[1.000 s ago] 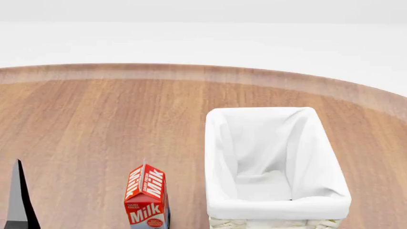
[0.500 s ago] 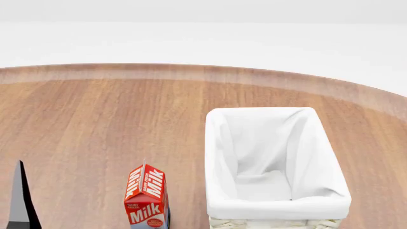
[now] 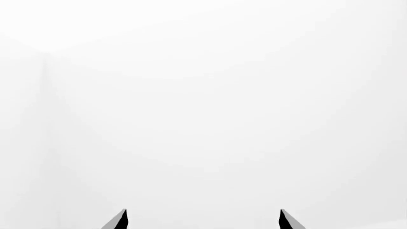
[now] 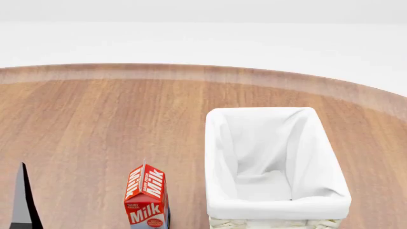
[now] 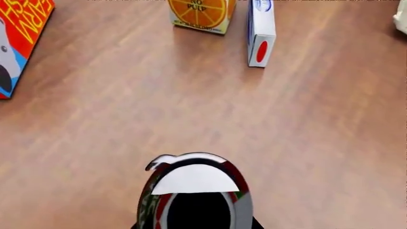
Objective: Pick up the alphabet soup and the tomato sauce, and put them in the basket.
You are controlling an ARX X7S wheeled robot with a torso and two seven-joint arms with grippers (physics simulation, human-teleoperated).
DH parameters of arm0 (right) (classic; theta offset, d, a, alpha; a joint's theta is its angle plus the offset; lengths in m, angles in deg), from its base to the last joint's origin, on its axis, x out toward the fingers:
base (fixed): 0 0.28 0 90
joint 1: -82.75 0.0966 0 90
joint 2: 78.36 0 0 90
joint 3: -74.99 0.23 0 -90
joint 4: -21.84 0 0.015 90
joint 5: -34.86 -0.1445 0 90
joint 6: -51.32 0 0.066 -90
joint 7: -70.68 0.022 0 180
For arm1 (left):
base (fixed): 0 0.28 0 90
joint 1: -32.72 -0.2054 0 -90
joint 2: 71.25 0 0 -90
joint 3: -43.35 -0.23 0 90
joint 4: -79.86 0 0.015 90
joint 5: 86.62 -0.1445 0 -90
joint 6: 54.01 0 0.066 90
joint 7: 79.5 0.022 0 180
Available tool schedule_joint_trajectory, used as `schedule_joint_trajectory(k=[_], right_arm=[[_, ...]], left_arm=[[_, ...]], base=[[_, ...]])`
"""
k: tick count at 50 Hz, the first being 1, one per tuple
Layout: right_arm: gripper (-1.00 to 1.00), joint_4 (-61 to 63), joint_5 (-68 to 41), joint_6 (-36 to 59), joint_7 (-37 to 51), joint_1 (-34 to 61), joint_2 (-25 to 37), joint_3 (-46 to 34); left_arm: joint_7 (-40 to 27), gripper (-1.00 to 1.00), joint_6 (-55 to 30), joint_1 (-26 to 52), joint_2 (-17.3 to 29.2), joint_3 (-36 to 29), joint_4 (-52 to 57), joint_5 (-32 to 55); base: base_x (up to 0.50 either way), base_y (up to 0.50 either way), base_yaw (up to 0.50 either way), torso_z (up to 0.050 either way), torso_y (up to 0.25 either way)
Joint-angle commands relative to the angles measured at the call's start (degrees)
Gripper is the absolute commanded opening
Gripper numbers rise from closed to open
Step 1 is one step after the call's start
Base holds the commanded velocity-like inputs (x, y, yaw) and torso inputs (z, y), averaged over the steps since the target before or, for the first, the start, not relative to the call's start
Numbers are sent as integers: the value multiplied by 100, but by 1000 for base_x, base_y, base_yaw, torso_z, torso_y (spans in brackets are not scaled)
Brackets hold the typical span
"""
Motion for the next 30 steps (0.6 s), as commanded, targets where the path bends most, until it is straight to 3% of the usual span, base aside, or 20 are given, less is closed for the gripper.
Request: schedule_joint_trajectory(k=[1, 12, 30], right_arm=[[-100, -156, 139, -104, -37, -48, -45, -3], [-100, 481, 295, 16, 277, 84, 280, 3], [-100, 2932, 29, 295, 1131, 697, 1669, 461]], left_arm=[[-39, 100, 37, 3, 24, -33, -63, 15], [-54, 100, -54, 18, 52, -49, 20, 26], [-88, 100, -127, 60, 81, -83, 71, 49]], base=[[0, 0, 0, 0, 0], [1, 1, 1, 0, 0], [0, 0, 0, 0, 0]])
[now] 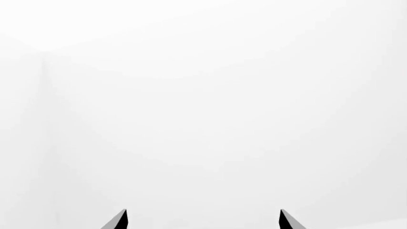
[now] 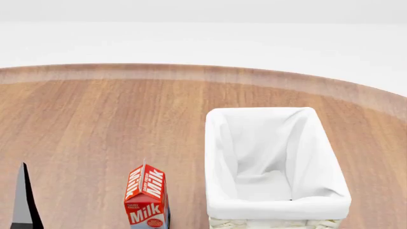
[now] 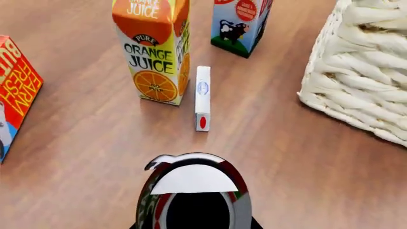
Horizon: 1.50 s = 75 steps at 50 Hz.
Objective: Pick up the alphabet soup and the tomato sauce, and put them in the basket.
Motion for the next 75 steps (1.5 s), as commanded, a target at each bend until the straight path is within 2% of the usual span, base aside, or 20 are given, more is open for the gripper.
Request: schedule_joint_trajectory(k=[1, 8, 18, 21, 22, 24, 25, 28, 30, 32, 33, 34, 37, 38, 40, 52, 54, 56, 63, 75], right_arm=[[-100, 1287, 37, 178, 396, 343, 680, 269], [-100, 2242, -448, 506, 784, 843, 1028, 556], [-100, 2686, -594, 390, 973, 1227, 1241, 907], [-100, 2908, -874, 480, 1086, 1507, 1287, 1058], [-100, 3161, -1278, 605, 1249, 1813, 1350, 1186], [-100, 3168, -1160, 569, 1256, 1828, 1344, 1211], [-100, 3309, -1610, 488, 1402, 2398, 1453, 1085], [-100, 3310, -1575, -248, 1614, 3481, 1663, -2], [-100, 3311, -1804, -791, 1740, 4599, 1799, -892], [-100, 3311, -2099, -1395, 1909, 6060, 1797, -2175], [-100, 3311, -1868, -1699, 2019, 6393, 1774, -2741], [-100, 3310, -1971, -2007, 2106, 7116, 1704, -3397], [-100, 3311, -1790, -3122, 2470, 8878, 1293, -5474], [-100, 3308, -1486, -3232, 2644, 8826, 1225, -5705], [-100, 3293, -1912, -3403, 2472, 9432, 1256, -5929], [-100, 2000, -3337, -3888, 1349, 9882, 1490, -5787], [-100, 1629, -3298, -4092, 1283, 9584, 1408, -5758], [-100, 1427, -3721, -4044, 1082, 9744, 1386, -5709], [-100, 731, -4083, -4209, 836, 9501, 1141, -5582], [-100, -608, -4776, -4379, 355, 8906, 440, -5337]], left_arm=[[-19, 100, -55, 33, 22, -26, 31, 7], [-45, 100, -24, 15, 37, -40, 3, 9], [-58, 100, -69, 48, 55, -36, 31, 39], [-61, 100, -96, 63, 57, -49, 42, 37], [-63, 100, -113, 68, 58, -53, 56, 30], [-64, 100, -135, 73, 60, -68, 85, 23], [-65, 100, -141, 79, 62, -68, 88, 25], [-69, 100, -122, 80, 66, -58, 69, 52], [-74, 100, -123, 79, 70, -61, 75, 53], [-79, 100, -119, 79, 72, -55, 76, 65], [-84, 100, -121, 84, 72, -63, 71, 57], [-85, 100, -120, 84, 75, -72, 71, 51], [-92, 100, -102, 89, 75, -80, 58, 63], [-94, 100, -101, 90, 78, -89, 49, 56], [-106, 100, -66, 78, 81, -109, 15, 42], [-138, 100, -37, 91, 101, -132, -54, 53], [-142, 100, -26, 88, 104, -131, -71, 65], [-143, 100, -30, 91, 109, -142, -72, 63], [-156, 100, -38, 107, 119, -153, -83, 73], [-174, 100, -83, 140, 134, -173, -62, 87]], base=[[0, 0, 0, 0, 0], [0, 0, 0, 0, 0], [0, 0, 0, 0, 0], [0, 0, 0, 0, 0], [0, 0, 0, 0, 0], [0, 0, 0, 0, 0], [0, 0, 0, 0, 0], [0, 0, 0, 0, 0], [0, 0, 0, 0, 0], [0, 0, 0, 0, 0], [0, 0, 3, 0, 0], [0, 0, 0, 0, 0], [0, 0, 0, 0, 0], [0, 0, 0, 0, 0], [0, 0, 0, 0, 0], [0, 0, 0, 0, 0], [0, 0, 0, 0, 0], [0, 0, 0, 0, 0], [0, 0, 0, 0, 0], [0, 0, 0, 0, 1]])
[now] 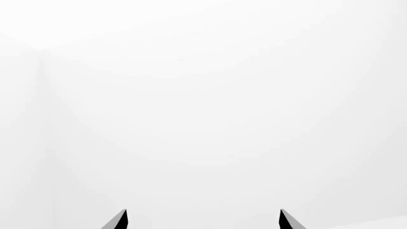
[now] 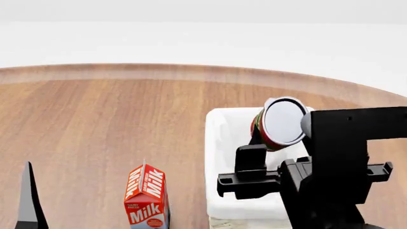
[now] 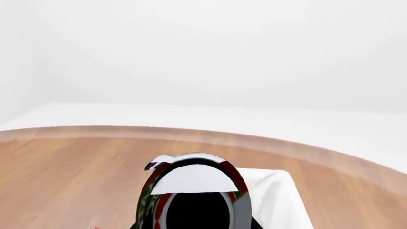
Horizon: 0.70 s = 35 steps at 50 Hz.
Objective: Pick up the alphabet soup and the tomato sauce, and put them in the basket.
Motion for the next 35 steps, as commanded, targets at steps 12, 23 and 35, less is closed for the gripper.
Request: schedule_joint_trajectory(k=[12, 23, 35], right_arm=[[-100, -2458, -1184, 10, -815, -901, -1302, 295], [-100, -3678, -1888, 305, -1312, -1516, -1890, 441], [-100, -4385, -2202, 794, -1717, -1943, -2297, 356]], left_arm=[[-36, 100, -70, 75, 23, -53, 7, 17], [-68, 100, -12, 41, 48, -29, -23, 62], [-96, 100, 47, 20, 76, -10, -69, 112]], base=[[0, 0, 0, 0, 0], [0, 0, 0, 0, 0], [0, 0, 0, 0, 1]])
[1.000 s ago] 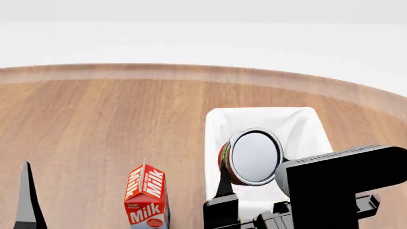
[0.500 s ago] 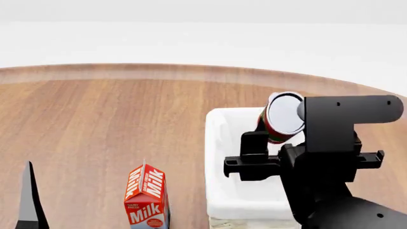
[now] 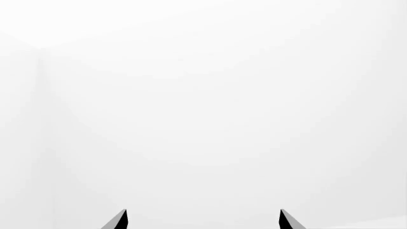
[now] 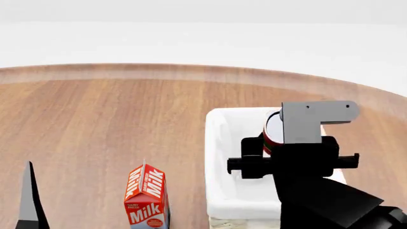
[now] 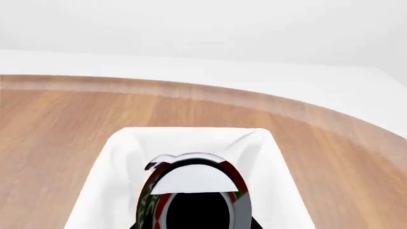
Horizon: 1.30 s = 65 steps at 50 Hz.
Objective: Pick up the alphabet soup and the tomato sauce, and put them in the basket.
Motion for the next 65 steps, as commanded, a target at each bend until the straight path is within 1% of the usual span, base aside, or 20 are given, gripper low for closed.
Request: schedule_joint_trajectory(k=[1, 17, 44, 45, 56, 63, 65], right_arm=[[-100, -846, -251, 512, -387, -429, -469, -7], [-100, -1150, -404, 719, -542, -624, -625, 47], [-100, -1127, -340, 716, -527, -690, -572, 143], [100, -1124, -356, 726, -538, -699, -570, 153], [100, -1213, -365, 737, -568, -748, -595, 212], [100, -1042, -30, 192, -254, -712, -468, 331], [100, -973, 236, -122, -56, -693, -408, 344]], left_arm=[[-29, 100, 44, -21, 26, 7, -28, 31], [-71, 100, 77, -47, 57, 16, -41, 70], [-125, 100, 111, -23, 96, -32, -107, 93], [-125, 100, 117, -27, 97, -31, -106, 102], [-151, 100, 150, -36, 118, -47, -131, 105], [-168, 100, 161, -50, 130, -45, -122, 122], [-174, 100, 159, -52, 133, -48, -124, 120]], base=[[0, 0, 0, 0, 0], [0, 0, 0, 0, 1], [0, 0, 0, 0, 0], [0, 0, 0, 0, 0], [0, 0, 0, 0, 0], [0, 0, 0, 0, 0], [0, 0, 0, 0, 0]])
